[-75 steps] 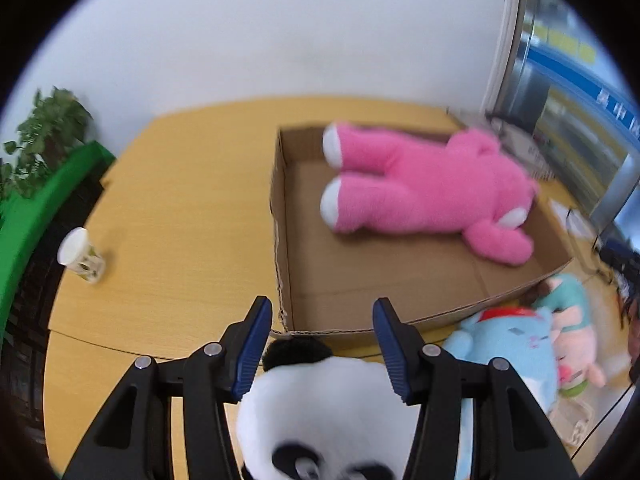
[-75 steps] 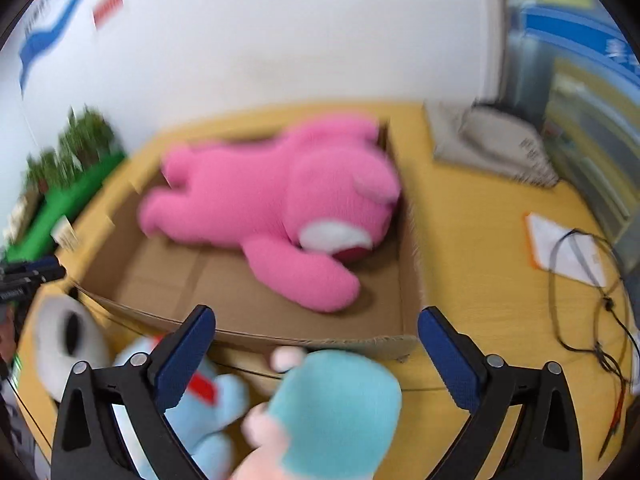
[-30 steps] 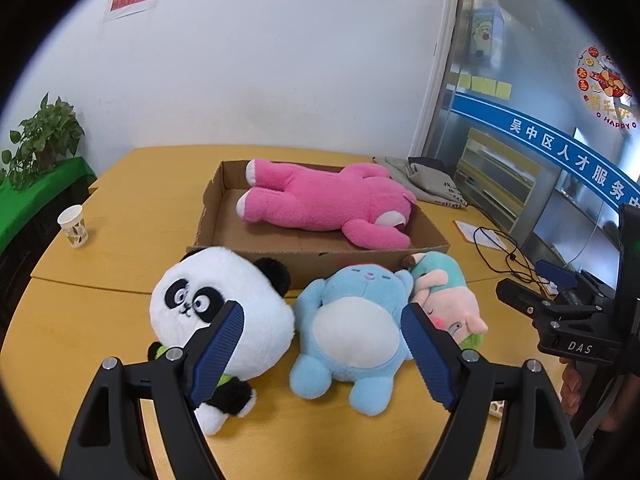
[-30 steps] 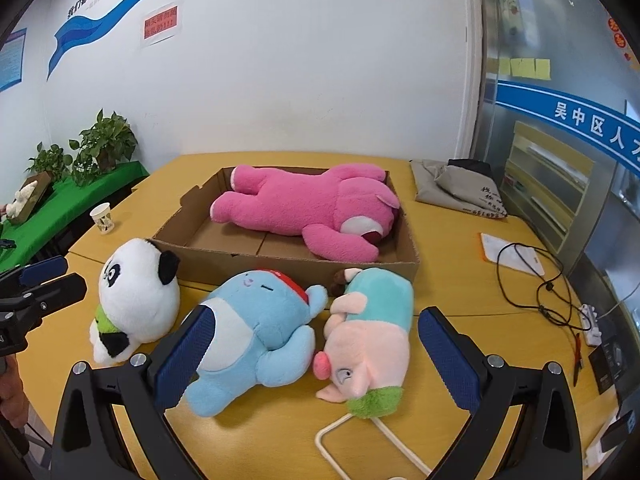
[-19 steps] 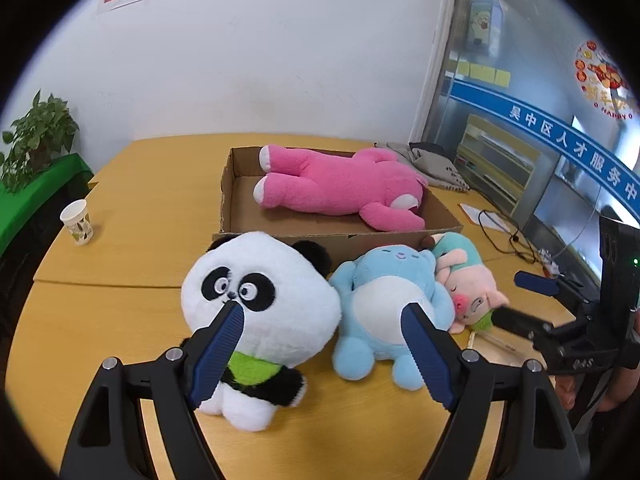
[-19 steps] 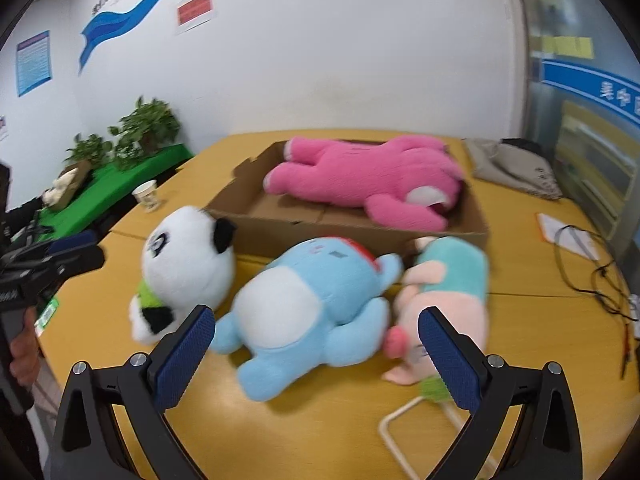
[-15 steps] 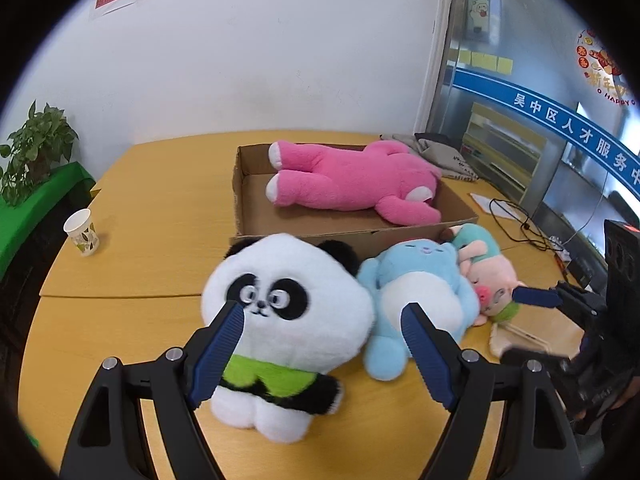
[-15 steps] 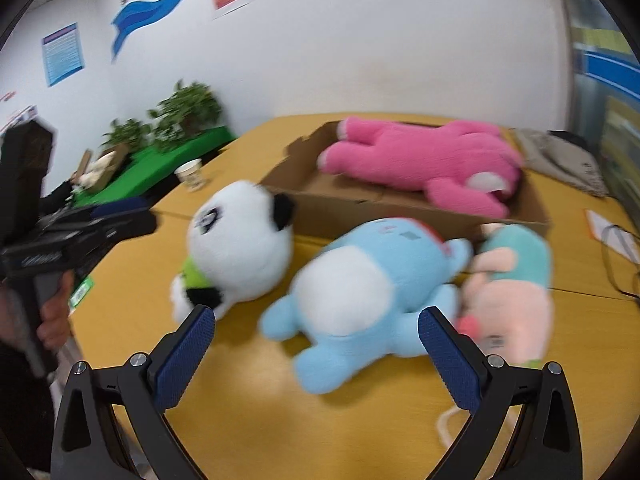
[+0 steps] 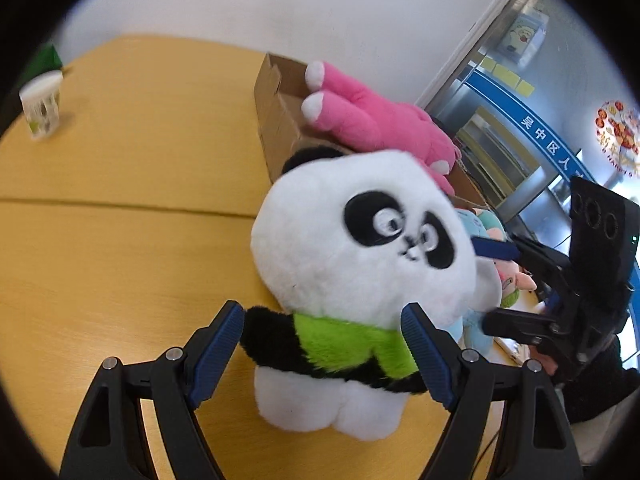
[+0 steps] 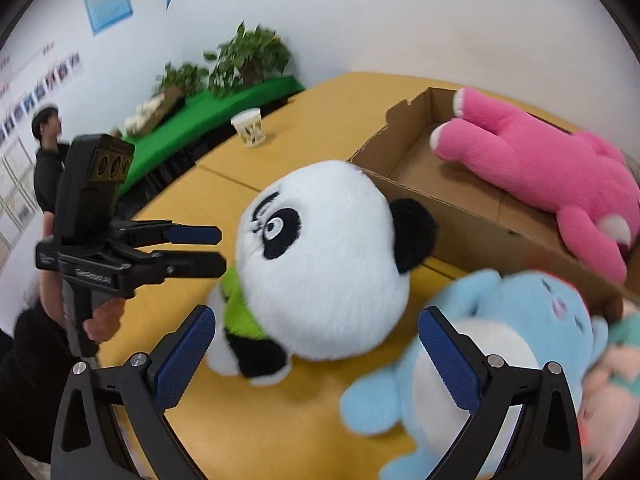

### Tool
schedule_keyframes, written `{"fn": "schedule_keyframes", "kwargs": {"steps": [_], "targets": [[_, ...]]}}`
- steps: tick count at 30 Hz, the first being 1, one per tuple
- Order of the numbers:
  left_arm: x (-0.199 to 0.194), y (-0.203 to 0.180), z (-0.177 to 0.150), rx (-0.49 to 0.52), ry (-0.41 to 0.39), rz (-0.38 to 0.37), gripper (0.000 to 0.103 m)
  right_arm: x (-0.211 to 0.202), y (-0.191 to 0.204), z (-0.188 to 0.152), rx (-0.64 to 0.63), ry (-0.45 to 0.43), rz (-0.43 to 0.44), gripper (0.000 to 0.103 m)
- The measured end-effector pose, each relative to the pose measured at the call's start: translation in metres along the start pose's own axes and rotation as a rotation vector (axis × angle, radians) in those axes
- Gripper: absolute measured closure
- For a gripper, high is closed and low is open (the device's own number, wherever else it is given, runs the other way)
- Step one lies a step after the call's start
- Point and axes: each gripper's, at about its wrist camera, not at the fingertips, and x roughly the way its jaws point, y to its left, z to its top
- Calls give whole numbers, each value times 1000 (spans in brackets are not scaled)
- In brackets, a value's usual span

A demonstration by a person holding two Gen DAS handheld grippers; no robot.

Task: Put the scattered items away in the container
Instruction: 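Close both grippers on the white panda plush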

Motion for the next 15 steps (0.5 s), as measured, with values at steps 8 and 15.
{"fn": "schedule_keyframes", "kwargs": {"steps": [8, 15], "targets": [[27, 22, -21, -91, 86, -176, 22, 38, -28, 28, -71, 116, 23, 0], [37, 10, -41, -130, 111, -258, 22, 62, -40, 36, -54, 231, 203, 0]]}}
